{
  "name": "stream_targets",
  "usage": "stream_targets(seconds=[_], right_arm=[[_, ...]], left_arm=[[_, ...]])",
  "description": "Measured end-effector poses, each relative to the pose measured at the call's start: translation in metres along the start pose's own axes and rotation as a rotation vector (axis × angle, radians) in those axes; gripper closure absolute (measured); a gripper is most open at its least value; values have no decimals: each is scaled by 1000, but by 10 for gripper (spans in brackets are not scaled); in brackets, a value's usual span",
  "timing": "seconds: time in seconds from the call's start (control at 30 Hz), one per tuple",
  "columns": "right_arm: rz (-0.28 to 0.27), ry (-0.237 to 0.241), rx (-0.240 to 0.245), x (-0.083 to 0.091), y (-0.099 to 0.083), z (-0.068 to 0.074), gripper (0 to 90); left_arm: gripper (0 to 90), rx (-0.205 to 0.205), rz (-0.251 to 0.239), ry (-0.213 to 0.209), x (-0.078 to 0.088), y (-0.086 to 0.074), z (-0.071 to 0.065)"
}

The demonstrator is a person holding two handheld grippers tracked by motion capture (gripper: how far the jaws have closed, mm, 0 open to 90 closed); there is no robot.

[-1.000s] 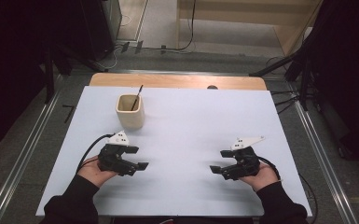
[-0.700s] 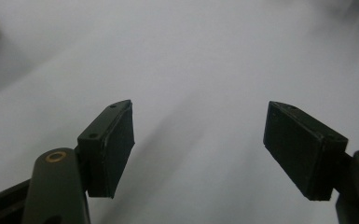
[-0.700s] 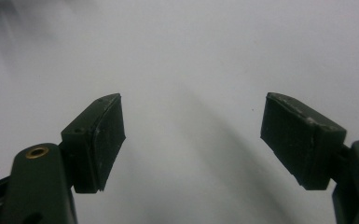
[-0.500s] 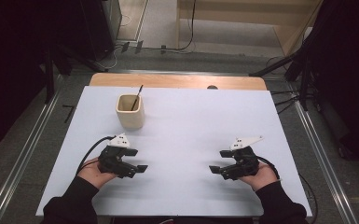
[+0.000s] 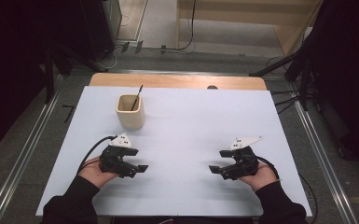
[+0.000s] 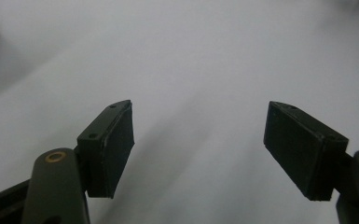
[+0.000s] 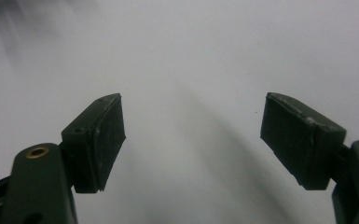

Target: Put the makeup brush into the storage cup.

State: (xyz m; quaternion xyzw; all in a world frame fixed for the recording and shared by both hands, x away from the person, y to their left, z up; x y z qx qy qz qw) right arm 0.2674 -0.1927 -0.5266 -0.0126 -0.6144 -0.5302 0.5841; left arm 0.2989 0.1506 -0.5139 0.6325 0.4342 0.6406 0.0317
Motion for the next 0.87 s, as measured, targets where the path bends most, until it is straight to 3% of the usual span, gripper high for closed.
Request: stream_targets(seconds=[0.87], right_arm=[[7, 2, 6, -1, 0, 0, 232]], left_arm=[[247, 10, 21, -6, -2, -2, 1]])
Point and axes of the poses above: each handheld gripper's, and its own axes: x roughly backward along the jaws, y roughly out of its top, z roughly to its left, the point moved 5 cm from there along -x, roughly forward along the jaws, and after that the axes turned 2 degrees about z, right-handed, at the moved point
